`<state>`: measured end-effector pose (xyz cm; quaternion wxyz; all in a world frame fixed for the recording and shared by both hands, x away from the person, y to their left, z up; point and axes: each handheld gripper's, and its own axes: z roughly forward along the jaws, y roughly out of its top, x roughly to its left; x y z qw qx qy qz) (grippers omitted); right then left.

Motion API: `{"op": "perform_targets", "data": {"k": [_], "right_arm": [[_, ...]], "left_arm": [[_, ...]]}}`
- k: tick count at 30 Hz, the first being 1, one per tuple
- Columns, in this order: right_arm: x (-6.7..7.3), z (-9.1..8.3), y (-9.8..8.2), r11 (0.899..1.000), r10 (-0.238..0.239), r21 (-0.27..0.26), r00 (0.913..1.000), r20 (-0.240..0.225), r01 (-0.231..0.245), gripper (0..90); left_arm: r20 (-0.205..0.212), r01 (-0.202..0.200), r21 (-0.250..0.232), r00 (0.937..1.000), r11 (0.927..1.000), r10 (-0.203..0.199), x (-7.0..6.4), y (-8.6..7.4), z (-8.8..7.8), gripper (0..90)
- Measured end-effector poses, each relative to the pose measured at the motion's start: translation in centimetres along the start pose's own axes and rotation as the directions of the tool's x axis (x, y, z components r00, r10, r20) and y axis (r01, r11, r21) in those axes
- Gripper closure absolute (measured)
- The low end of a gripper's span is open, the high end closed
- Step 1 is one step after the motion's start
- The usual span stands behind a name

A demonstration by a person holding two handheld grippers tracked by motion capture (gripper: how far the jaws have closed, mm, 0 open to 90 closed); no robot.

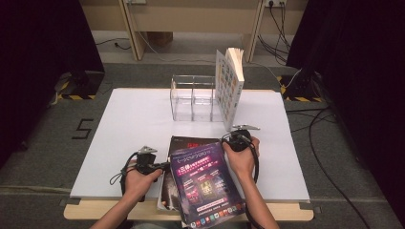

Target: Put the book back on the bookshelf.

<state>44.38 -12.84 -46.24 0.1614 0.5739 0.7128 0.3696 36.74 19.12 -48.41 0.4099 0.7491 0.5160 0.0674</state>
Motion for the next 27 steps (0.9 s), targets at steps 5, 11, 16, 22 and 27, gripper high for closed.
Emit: {"op": "perform_targets", "data": {"k": [5, 11, 16, 22, 27], "right_arm": [[0.0, 0.3, -0.2, 1.0, 0.004, 0.016, 1.0, -0.001, -0.004, 63.6], [-0.2, 0.4, -0.2, 1.0, 0.003, 0.019, 1.0, -0.004, -0.003, 63.3], [-0.3, 0.6, -0.3, 0.999, 0.016, 0.045, 0.9997, -0.016, -0.015, 62.4], [-0.5, 0.8, -0.4, 0.997, 0.041, 0.065, 0.9986, -0.033, -0.038, 61.0], [-0.5, 0.9, -0.3, 0.994, 0.066, 0.095, 0.9958, -0.063, -0.06, 60.1]], "left_arm": [[-0.001, -0.012, 0.006, 0.9999, 0.9999, 0.012, -0.2, 0.6, 0.5, 89.9], [0.007, -0.014, 0.014, 0.9999, 0.9998, 0.013, -0.3, 1.1, 1.0, 89.9], [0.004, -0.023, 0.018, 0.9997, 0.9996, 0.023, -0.6, 1.5, 1.5, 89.9], [0.007, -0.022, 0.019, 0.9997, 0.9996, 0.022, -0.8, 1.7, 1.9, 89.9], [0.0, -0.034, 0.018, 0.9994, 0.9992, 0.034, -1.1, 1.9, 2.2, 89.8]]}}
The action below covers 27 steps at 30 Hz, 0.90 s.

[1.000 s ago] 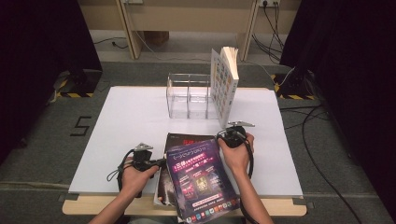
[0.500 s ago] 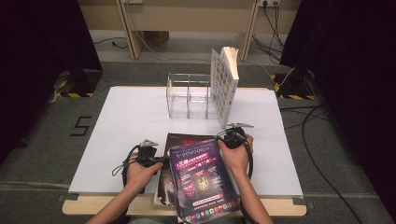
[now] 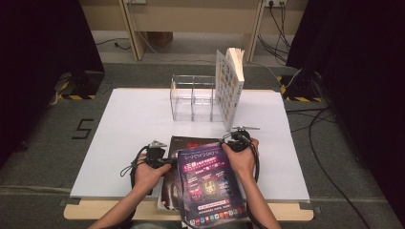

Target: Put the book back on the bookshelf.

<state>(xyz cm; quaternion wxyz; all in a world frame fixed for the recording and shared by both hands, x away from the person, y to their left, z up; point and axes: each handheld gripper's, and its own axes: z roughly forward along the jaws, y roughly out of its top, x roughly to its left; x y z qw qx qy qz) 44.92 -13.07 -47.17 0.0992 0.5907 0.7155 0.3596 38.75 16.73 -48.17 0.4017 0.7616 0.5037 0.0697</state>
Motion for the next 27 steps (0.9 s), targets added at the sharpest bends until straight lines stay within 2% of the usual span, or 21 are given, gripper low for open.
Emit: {"op": "perform_targets", "data": {"k": [3, 6, 10, 13, 15, 18, 27], "right_arm": [[-0.1, 0.0, 0.0, 1.0, 0.004, 0.004, 1.0, -0.007, -0.004, 59.8], [0.0, 0.0, 0.0, 1.0, 0.012, 0.015, 0.9998, -0.017, -0.012, 59.8], [0.0, 0.0, 0.0, 1.0, 0.016, 0.024, 0.9992, -0.037, -0.015, 59.7], [0.0, 0.0, -0.1, 0.999, 0.025, 0.032, 0.9987, -0.044, -0.024, 59.5], [0.1, 0.1, -0.1, 0.999, 0.022, 0.033, 0.9982, -0.055, -0.02, 59.4], [0.2, 0.1, -0.1, 0.999, 0.027, 0.041, 0.9979, -0.059, -0.024, 59.2], [0.1, 0.2, -0.1, 0.998, 0.036, 0.052, 0.9968, -0.071, -0.033, 58.6]], "left_arm": [[0.005, 0.013, -0.011, 0.9999, 0.9999, -0.013, 0.1, -0.1, -0.2, 89.1], [0.033, 0.045, -0.032, 0.9985, 0.9985, -0.044, 0.3, -0.4, -1.1, 82.1], [0.044, 0.047, -0.066, 0.998, 0.9967, -0.044, 0.2, -0.7, -2.9, 78.0], [0.056, 0.019, -0.07, 0.9983, 0.9973, -0.016, -0.6, -0.9, -3.6, 74.9], [0.071, 0.008, -0.057, 0.9975, 0.9984, -0.004, -1.1, -1.1, -3.5, 72.7], [0.071, -0.013, -0.03, 0.9974, 0.9995, 0.015, -1.7, -1.4, -3.0, 69.9], [0.059, -0.016, 0.01, 0.9981, 0.9998, 0.016, -1.9, -1.9, -1.5, 68.2]]}}
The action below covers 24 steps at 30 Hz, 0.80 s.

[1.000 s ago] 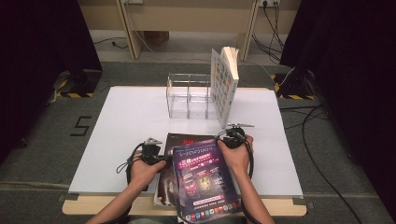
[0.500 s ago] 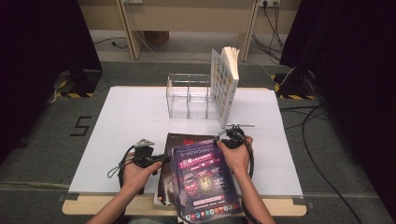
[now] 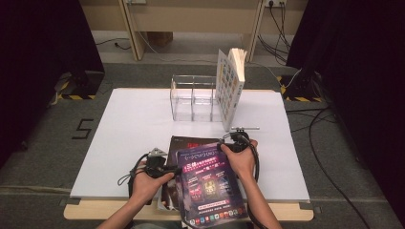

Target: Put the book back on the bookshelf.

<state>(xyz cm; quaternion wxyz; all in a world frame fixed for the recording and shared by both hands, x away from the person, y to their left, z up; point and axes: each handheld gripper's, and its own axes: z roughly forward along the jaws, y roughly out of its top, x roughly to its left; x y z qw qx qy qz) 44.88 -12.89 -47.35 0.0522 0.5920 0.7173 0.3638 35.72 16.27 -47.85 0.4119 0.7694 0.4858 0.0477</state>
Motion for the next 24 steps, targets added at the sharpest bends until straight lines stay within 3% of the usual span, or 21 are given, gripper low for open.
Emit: {"op": "perform_targets", "data": {"k": [13, 24], "right_arm": [[-0.14, 0.01, 0.0, 1.0, 0.007, 0.008, 0.9999, -0.011, -0.007, 58.1], [-0.01, -0.49, 0.16, 1.0, 0.003, 0.011, 1.0, 0.009, -0.003, 65.3]], "left_arm": [[-0.008, -0.015, 0.026, 0.9999, 0.9996, 0.015, -0.24, 0.14, 0.34, 68.3], [-0.055, -0.066, 0.054, 0.996, 0.9963, 0.069, -0.95, 0.55, 0.52, 70.4]]}}
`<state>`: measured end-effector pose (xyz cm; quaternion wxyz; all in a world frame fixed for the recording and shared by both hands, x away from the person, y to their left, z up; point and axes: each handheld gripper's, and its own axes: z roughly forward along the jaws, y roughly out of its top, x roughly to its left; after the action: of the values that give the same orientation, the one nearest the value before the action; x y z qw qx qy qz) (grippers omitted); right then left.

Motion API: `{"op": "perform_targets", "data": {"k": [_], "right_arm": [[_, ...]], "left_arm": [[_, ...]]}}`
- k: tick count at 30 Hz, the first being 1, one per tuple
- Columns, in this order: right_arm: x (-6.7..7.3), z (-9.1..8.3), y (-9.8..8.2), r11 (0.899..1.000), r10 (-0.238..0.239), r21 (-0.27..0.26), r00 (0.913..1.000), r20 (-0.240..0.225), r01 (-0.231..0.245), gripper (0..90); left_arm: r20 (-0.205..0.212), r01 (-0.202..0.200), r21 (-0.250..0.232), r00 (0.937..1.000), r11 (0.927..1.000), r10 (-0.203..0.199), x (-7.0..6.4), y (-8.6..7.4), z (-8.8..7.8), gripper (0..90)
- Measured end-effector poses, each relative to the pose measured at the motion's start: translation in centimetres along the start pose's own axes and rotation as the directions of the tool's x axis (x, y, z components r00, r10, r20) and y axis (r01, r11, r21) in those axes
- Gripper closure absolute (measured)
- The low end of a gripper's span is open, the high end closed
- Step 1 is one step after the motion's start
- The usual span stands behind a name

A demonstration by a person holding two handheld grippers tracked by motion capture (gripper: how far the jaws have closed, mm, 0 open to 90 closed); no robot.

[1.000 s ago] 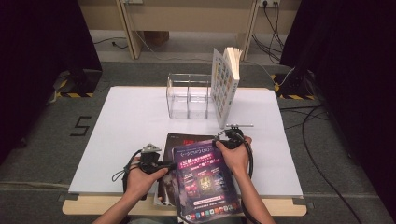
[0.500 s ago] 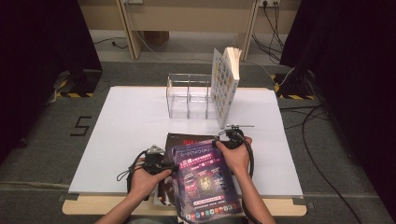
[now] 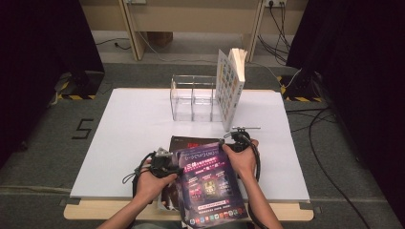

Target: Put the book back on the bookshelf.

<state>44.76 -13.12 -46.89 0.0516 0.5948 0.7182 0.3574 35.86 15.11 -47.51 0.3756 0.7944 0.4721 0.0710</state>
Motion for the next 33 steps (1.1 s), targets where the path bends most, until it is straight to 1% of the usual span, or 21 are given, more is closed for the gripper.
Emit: {"op": "perform_targets", "data": {"k": [5, 8, 9, 10, 11, 13, 17, 19, 20, 21, 23, 25, 28, 29, 30, 33], "right_arm": [[-0.1, -0.3, 0.1, 1.0, 0.013, -0.004, 0.9998, -0.013, -0.013, 67.1], [-0.4, -0.2, 0.1, 1.0, 0.019, 0.005, 0.9995, -0.025, -0.019, 66.7], [-0.5, -0.2, 0.0, 1.0, 0.025, 0.01, 0.9993, -0.026, -0.025, 66.0], [-0.6, -0.1, 0.0, 1.0, 0.011, 0.015, 0.9996, -0.027, -0.01, 64.9], [-0.7, 0.0, -0.1, 1.0, 0.009, 0.017, 0.9994, -0.034, -0.008, 62.9], [-0.7, 0.1, -0.1, 0.999, 0.031, 0.028, 0.9983, -0.051, -0.029, 59.5], [-1.0, 0.6, -0.1, 0.999, 0.044, 0.03, 0.9957, -0.082, -0.041, 54.4], [-1.0, 0.8, -0.1, 0.998, 0.064, 0.036, 0.9938, -0.091, -0.061, 53.5], [-1.0, 0.8, -0.1, 0.997, 0.067, 0.036, 0.9936, -0.091, -0.064, 53.6], [-1.1, 0.8, -0.1, 0.998, 0.061, 0.035, 0.9938, -0.093, -0.058, 53.6], [-1.0, 0.7, -0.1, 0.997, 0.071, 0.039, 0.9934, -0.09, -0.068, 54.3], [-0.9, 0.5, -0.1, 0.998, 0.047, 0.035, 0.9964, -0.07, -0.045, 54.4], [-0.9, 0.3, -0.1, 0.998, 0.048, 0.036, 0.9974, -0.053, -0.047, 55.8], [-1.0, 0.1, -0.1, 0.998, 0.057, 0.037, 0.9968, -0.055, -0.055, 56.6], [-1.1, 0.1, -0.1, 0.998, 0.054, 0.035, 0.997, -0.055, -0.052, 57.3], [-1.3, -0.2, 0.0, 0.997, 0.068, 0.037, 0.9956, -0.065, -0.065, 60.7]], "left_arm": [[-0.005, 0.006, -0.003, 1.0, 1.0, -0.006, -0.1, 0.0, 0.1, 70.6], [-0.008, 0.005, -0.001, 1.0, 1.0, -0.005, -0.1, 0.1, 0.1, 70.7], [-0.009, 0.005, -0.001, 1.0, 1.0, -0.005, -0.1, 0.1, 0.1, 70.7], [-0.007, 0.009, -0.005, 0.9999, 0.9999, -0.009, -0.1, 0.1, 0.1, 70.7], [-0.007, 0.008, -0.005, 0.9999, 1.0, -0.008, -0.1, 0.1, 0.1, 70.7], [-0.009, 0.005, -0.002, 1.0, 1.0, -0.005, -0.1, 0.1, 0.1, 70.8], [-0.016, -0.001, -0.001, 0.9999, 1.0, 0.001, -0.2, 0.1, 0.1, 70.8], [-0.017, -0.004, -0.001, 0.9999, 1.0, 0.004, -0.3, 0.1, 0.1, 70.9], [-0.017, -0.002, -0.001, 0.9998, 1.0, 0.002, -0.3, 0.1, 0.1, 70.9], [-0.019, -0.001, -0.002, 0.9998, 1.0, 0.001, -0.3, 0.1, 0.1, 70.9], [-0.015, 0.002, 0.004, 0.9999, 1.0, -0.002, -0.2, 0.2, 0.1, 71.0], [-0.011, 0.014, 0.0, 0.9998, 0.9999, -0.014, -0.1, 0.3, 0.3, 71.3], [-0.007, 0.017, 0.003, 0.9998, 0.9998, -0.017, -0.1, 0.5, 0.4, 71.8], [-0.007, 0.017, 0.003, 0.9998, 0.9999, -0.017, -0.1, 0.5, 0.4, 71.8], [-0.006, 0.016, 0.004, 0.9999, 0.9999, -0.016, -0.1, 0.5, 0.4, 71.8], [-0.008, 0.012, 0.012, 0.9999, 0.9999, -0.012, -0.1, 0.6, 0.4, 71.8]]}}
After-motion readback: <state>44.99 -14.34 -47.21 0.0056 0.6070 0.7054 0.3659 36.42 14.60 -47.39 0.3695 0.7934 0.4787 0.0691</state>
